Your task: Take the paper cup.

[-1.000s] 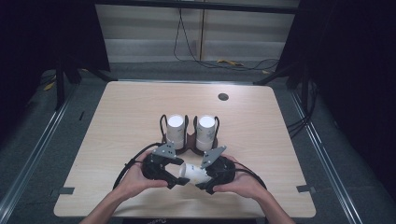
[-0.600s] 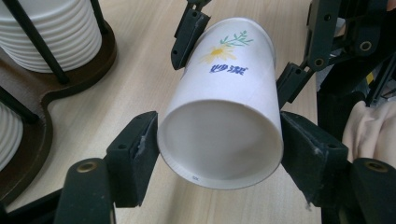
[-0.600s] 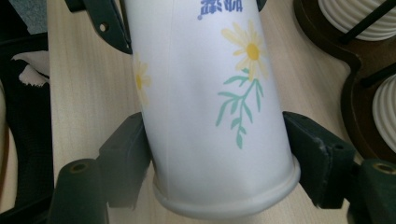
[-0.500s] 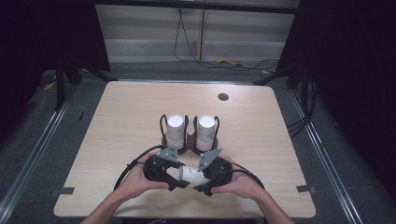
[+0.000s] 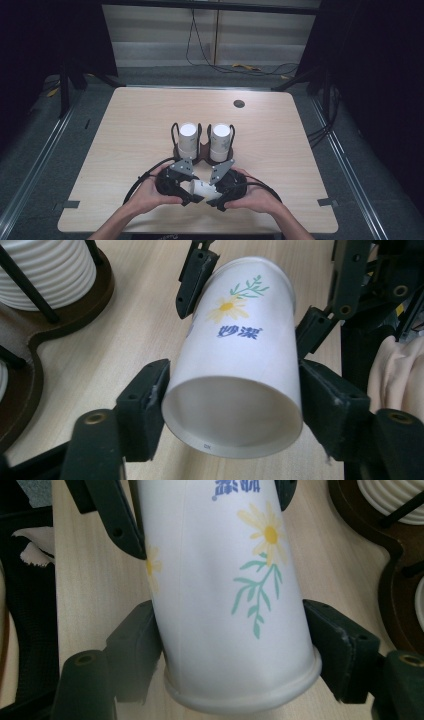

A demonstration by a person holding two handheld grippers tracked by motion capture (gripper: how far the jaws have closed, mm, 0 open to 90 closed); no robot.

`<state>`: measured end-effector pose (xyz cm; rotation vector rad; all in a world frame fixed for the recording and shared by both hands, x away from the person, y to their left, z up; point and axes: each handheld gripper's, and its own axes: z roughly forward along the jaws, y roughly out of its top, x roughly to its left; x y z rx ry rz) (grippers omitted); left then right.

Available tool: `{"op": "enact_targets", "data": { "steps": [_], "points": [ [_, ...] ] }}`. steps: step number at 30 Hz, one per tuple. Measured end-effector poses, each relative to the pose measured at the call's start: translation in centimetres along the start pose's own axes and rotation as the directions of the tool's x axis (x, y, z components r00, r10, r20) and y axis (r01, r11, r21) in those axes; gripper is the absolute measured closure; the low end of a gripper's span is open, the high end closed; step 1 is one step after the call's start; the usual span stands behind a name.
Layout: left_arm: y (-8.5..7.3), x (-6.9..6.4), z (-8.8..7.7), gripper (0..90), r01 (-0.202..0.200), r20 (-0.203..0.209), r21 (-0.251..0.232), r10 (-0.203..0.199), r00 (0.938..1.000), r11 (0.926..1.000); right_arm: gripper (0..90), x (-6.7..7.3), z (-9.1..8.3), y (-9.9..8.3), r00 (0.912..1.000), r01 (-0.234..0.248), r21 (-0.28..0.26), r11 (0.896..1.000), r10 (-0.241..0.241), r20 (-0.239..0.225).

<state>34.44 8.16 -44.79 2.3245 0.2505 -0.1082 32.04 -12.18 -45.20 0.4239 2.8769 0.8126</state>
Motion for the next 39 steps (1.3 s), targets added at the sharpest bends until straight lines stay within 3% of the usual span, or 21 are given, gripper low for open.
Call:
{"op": "enact_targets", "data": {
  "steps": [6,8,10,17,30,33,39],
  "points": [
    [0.0,-0.2,0.5,32.6,-0.014,0.004,0.034,0.014,0.9999,0.9993,27.4,0.2,0.2,0.0,0.9999,0.015,0.016,1.000,-0.015,-0.004],
    [0.0,-0.3,0.8,30.6,-0.001,0.007,0.035,0.001,1.0000,0.9994,27.4,0.3,0.4,0.1,0.9997,0.026,0.019,1.000,-0.025,-0.007],
    [0.0,-0.3,0.8,32.8,-0.017,0.012,0.049,0.016,0.9998,0.9987,27.4,0.5,0.4,0.2,0.9995,0.032,0.024,0.999,-0.032,-0.003],
    [0.1,-0.4,0.5,35.5,-0.009,0.025,0.039,0.008,0.9996,0.9992,25.2,0.5,0.2,0.2,0.9991,0.041,0.019,0.999,-0.041,-0.003],
    [-0.1,-0.1,0.0,36.3,0.033,0.056,0.002,-0.033,0.9979,0.9994,15.4,-0.1,-0.6,-0.9,0.9984,-0.040,-0.079,0.996,0.037,-0.044],
    [-0.2,-0.1,0.0,36.3,0.053,0.059,-0.047,-0.050,0.9970,0.9975,15.3,-0.2,-0.8,-1.1,0.9964,-0.064,-0.107,0.992,0.057,-0.063],
    [-0.4,-0.1,-0.4,36.3,0.052,0.060,-0.078,-0.047,0.9971,0.9956,15.0,-0.3,-0.9,-1.5,0.9948,-0.088,-0.129,0.988,0.081,-0.063]
  ]
}}
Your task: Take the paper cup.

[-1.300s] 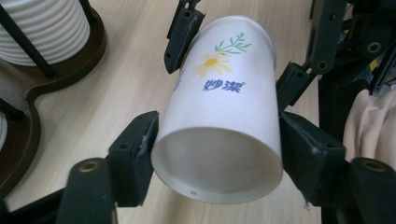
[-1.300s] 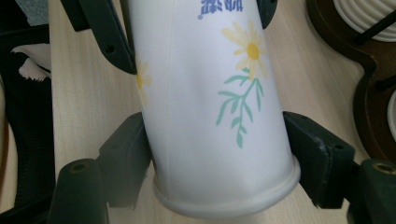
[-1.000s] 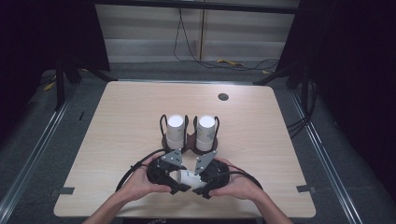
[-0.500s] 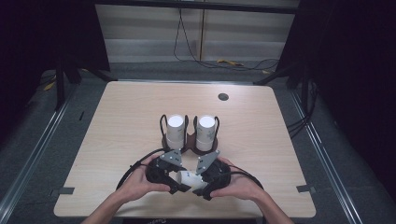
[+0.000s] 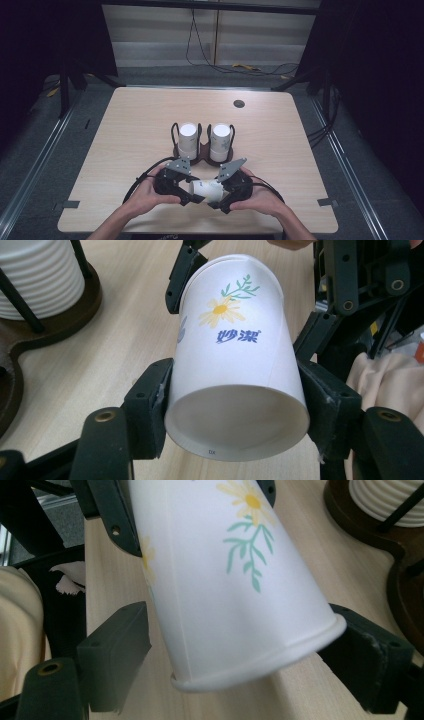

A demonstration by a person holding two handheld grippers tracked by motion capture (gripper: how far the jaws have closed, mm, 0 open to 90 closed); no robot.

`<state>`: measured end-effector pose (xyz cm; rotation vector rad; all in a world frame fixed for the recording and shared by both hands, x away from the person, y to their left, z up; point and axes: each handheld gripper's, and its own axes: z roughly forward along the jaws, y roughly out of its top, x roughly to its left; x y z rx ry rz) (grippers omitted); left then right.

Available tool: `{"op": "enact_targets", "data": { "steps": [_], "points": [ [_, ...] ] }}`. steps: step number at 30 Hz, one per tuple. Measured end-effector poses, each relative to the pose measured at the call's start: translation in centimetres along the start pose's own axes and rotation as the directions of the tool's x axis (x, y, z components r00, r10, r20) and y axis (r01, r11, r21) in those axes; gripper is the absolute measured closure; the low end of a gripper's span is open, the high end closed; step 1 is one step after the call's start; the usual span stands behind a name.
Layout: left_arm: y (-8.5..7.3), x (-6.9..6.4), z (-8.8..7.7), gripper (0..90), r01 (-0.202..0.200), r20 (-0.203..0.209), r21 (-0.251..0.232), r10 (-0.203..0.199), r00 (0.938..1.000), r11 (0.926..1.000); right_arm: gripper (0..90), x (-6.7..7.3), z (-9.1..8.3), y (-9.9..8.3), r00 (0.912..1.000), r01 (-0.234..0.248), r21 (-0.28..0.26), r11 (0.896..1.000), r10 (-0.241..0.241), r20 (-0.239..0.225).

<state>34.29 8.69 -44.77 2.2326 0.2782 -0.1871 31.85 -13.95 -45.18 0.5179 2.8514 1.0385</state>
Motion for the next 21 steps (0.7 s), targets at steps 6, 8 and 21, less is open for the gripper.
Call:
{"op": "enact_targets", "data": {
  "steps": [6,8,21],
  "points": [
    [0.0,0.0,-0.1,36.2,-0.005,0.008,-0.024,0.005,1.0000,0.9997,14.9,0.0,-1.0,-0.4,0.9998,-0.008,-0.030,1.000,0.009,0.017],
    [0.0,0.0,-0.1,36.1,-0.008,0.006,-0.027,0.008,0.9999,0.9996,14.9,-0.1,-1.3,-0.7,0.9994,-0.017,-0.049,0.999,0.018,0.028],
    [-0.7,0.3,-0.3,35.8,0.015,0.003,-0.121,-0.015,0.9999,0.9925,14.2,-0.8,-2.7,-1.8,0.9939,-0.095,-0.198,0.976,0.104,0.036]
  ]
}}
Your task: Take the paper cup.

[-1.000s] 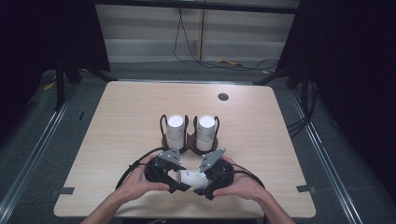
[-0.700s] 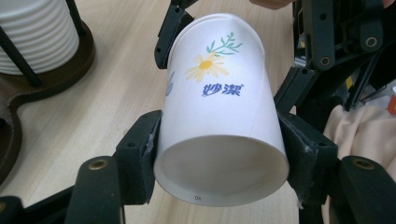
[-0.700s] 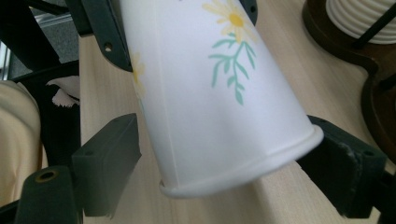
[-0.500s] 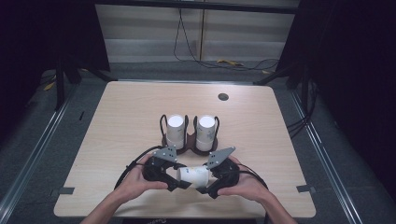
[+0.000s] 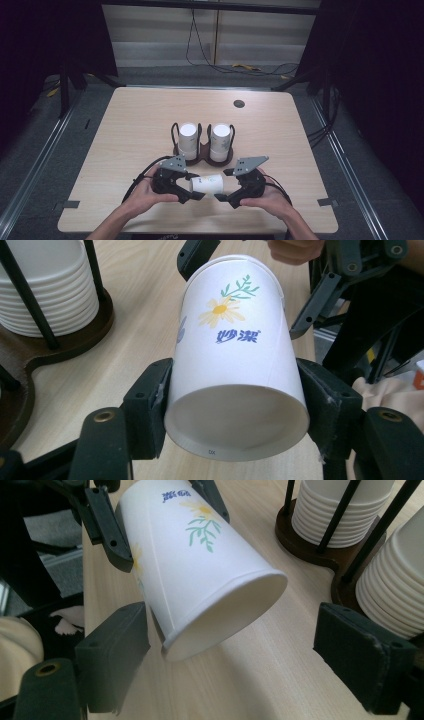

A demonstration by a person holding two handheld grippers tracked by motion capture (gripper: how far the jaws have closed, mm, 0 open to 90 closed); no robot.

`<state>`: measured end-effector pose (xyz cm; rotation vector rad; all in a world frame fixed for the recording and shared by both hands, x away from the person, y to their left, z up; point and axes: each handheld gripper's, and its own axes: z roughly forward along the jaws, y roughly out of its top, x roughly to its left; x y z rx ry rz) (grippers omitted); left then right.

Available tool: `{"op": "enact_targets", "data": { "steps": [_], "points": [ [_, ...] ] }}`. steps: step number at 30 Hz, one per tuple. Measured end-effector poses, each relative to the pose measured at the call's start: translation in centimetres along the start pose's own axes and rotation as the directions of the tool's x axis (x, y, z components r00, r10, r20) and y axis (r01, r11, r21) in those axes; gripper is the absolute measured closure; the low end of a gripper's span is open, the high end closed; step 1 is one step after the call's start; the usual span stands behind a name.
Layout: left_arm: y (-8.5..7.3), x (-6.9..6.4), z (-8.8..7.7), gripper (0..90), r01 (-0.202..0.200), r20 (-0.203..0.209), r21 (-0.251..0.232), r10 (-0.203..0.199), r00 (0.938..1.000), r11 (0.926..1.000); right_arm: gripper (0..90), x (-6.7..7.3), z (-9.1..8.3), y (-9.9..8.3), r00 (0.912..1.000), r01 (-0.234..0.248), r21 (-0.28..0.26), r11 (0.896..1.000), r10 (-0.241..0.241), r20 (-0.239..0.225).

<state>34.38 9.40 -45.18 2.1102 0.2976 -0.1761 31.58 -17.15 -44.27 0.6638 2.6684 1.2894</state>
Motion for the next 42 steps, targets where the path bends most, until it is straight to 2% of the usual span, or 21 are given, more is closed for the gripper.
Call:
{"op": "enact_targets", "data": {
  "steps": [1,2,5,11,16,17,21,26,33,35,38,42],
  "points": [
    [0.0,-0.1,0.0,35.7,0.001,0.002,-0.007,-0.001,1.0000,1.0000,14.2,-0.2,-0.1,-0.1,0.9997,-0.021,-0.020,1.000,0.021,-0.010],
    [0.0,-0.1,0.0,35.7,-0.003,-0.003,-0.010,0.003,1.0000,0.9999,14.2,-0.2,-0.1,-0.1,0.9997,-0.021,-0.020,1.000,0.021,-0.010],
    [-0.1,-0.2,0.0,35.5,-0.008,-0.001,-0.033,0.008,1.0000,0.9994,14.2,-0.6,-0.5,-0.3,0.9979,-0.057,-0.066,0.996,0.055,-0.035],
    [-0.3,-0.3,0.0,35.4,-0.015,-0.005,-0.093,0.015,0.9999,0.9956,14.2,-0.6,-1.0,-0.2,0.9951,-0.082,-0.123,0.989,0.074,-0.065],
    [-0.3,-0.3,0.1,35.4,-0.012,0.002,-0.105,0.012,0.9999,0.9944,14.2,-0.6,-1.3,-0.1,0.9940,-0.089,-0.158,0.983,0.078,-0.077],
    [-0.3,-0.3,0.1,35.4,-0.012,0.009,-0.113,0.013,0.9999,0.9935,14.2,-0.7,-1.4,0.0,0.9922,-0.100,-0.180,0.979,0.085,-0.092],
    [-0.3,-0.4,0.0,35.4,-0.012,0.007,-0.128,0.013,0.9999,0.9916,14.2,-0.8,-1.6,0.0,0.9889,-0.116,-0.212,0.970,0.093,-0.117],
    [-0.4,-0.5,0.1,35.3,-0.008,0.012,-0.142,0.009,0.9999,0.9898,14.2,-0.7,-1.5,0.1,0.9871,-0.116,-0.220,0.969,0.088,-0.133],
    [-0.3,-0.6,0.2,35.3,-0.020,0.023,-0.151,0.023,0.9995,0.9883,14.1,-0.6,-1.3,0.1,0.9847,-0.126,-0.225,0.966,0.094,-0.147],
    [-0.3,-0.7,0.1,35.3,-0.014,0.030,-0.160,0.019,0.9994,0.9870,13.5,-0.4,-1.1,0.2,0.9854,-0.113,-0.213,0.971,0.081,-0.150],
    [-0.3,-0.7,0.0,35.3,-0.008,0.034,-0.171,0.014,0.9993,0.9852,13.6,-0.4,-1.1,0.2,0.9856,-0.109,-0.216,0.970,0.077,-0.151],
    [-0.2,-0.6,-0.1,35.3,-0.005,0.038,-0.188,0.012,0.9992,0.9822,13.7,-0.6,-1.2,0.2,0.9805,-0.132,-0.237,0.962,0.092,-0.174]
  ]
}}
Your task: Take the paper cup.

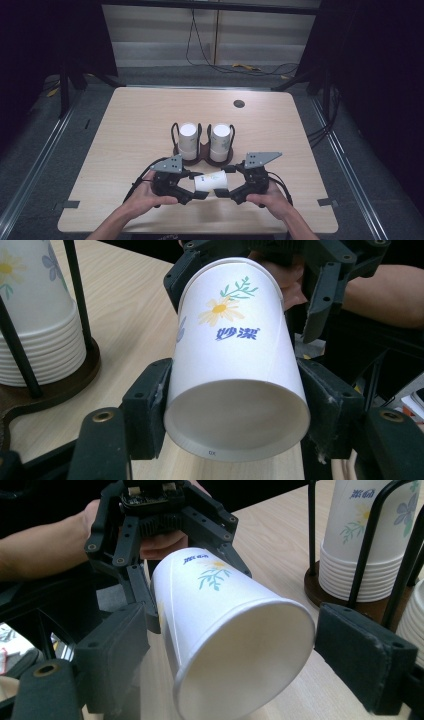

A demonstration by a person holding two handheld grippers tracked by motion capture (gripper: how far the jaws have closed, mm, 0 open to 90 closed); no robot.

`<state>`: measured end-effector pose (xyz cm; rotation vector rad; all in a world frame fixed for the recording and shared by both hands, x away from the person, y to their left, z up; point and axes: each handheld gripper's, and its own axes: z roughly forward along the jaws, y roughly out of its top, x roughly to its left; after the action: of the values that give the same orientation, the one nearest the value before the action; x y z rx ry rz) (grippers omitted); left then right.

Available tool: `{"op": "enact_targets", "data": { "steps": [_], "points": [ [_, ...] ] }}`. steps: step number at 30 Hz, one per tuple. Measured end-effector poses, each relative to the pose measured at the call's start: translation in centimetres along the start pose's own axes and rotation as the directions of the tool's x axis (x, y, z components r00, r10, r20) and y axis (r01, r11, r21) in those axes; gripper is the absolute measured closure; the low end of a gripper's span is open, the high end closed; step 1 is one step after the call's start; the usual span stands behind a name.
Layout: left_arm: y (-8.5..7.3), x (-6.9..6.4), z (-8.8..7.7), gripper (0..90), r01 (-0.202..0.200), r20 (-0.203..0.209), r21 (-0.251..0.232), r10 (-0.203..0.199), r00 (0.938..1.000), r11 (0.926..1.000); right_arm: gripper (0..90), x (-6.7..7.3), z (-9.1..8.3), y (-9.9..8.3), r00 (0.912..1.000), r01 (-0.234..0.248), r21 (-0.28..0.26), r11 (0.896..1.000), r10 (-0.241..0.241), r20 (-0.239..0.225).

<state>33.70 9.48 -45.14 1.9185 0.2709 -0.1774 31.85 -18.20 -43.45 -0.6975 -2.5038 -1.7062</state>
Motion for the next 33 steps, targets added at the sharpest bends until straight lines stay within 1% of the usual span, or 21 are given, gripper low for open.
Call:
{"op": "enact_targets", "data": {
  "steps": [3,6,7,10,17,20,21,23,25,29,33],
  "points": [
    [0.0,0.0,0.0,35.4,0.002,0.008,-0.006,-0.002,1.0000,1.0000,13.8,-0.2,0.0,-0.1,0.9999,-0.011,-0.009,1.000,0.011,-0.012],
    [0.1,-0.1,-0.1,35.4,0.009,0.017,-0.020,-0.009,0.9998,0.9998,13.8,-0.5,0.1,-0.3,0.9987,-0.032,-0.016,0.999,0.031,-0.041],
    [0.1,0.0,-0.1,35.4,0.008,0.020,-0.022,-0.007,0.9998,0.9997,13.8,-0.6,0.2,-0.3,0.9968,-0.050,-0.023,0.999,0.048,-0.063],
    [0.1,-0.1,-0.1,35.4,0.010,0.023,-0.021,-0.009,0.9997,0.9997,13.7,-0.7,0.3,-0.3,0.9948,-0.060,-0.021,0.998,0.058,-0.084],
    [0.1,-0.1,0.0,35.3,0.015,0.030,-0.025,-0.014,0.9994,0.9996,14.3,-1.0,0.3,-0.5,0.9909,-0.084,-0.016,0.996,0.082,-0.107],
    [0.0,0.0,0.0,35.3,0.022,0.041,-0.026,-0.021,0.9989,0.9994,15.4,-1.0,0.4,-0.6,0.9886,-0.095,-0.018,0.995,0.092,-0.119],
    [-0.1,0.0,0.0,35.4,0.021,0.044,-0.022,-0.020,0.9988,0.9995,20.4,-1.0,0.4,-0.6,0.9904,-0.089,-0.022,0.996,0.086,-0.108],
    [-0.1,0.0,0.0,35.5,0.020,0.044,-0.020,-0.019,0.9989,0.9996,22.1,-1.0,0.3,-0.6,0.9906,-0.090,-0.025,0.996,0.087,-0.106],
    [-0.1,0.1,0.0,35.9,0.021,0.045,-0.019,-0.020,0.9988,0.9996,24.3,-1.3,0.1,-0.6,0.9878,-0.104,-0.043,0.994,0.098,-0.120],
    [-0.2,0.1,0.0,36.0,0.024,0.049,-0.016,-0.024,0.9985,0.9996,27.4,-1.3,-0.1,-0.6,0.9883,-0.097,-0.051,0.994,0.090,-0.123],
    [-0.3,0.3,0.1,35.1,0.041,0.044,-0.013,-0.040,0.9982,0.9991,31.0,-1.4,-0.2,-0.5,0.9885,-0.096,-0.063,0.993,0.088,-0.123]
  ]
}}
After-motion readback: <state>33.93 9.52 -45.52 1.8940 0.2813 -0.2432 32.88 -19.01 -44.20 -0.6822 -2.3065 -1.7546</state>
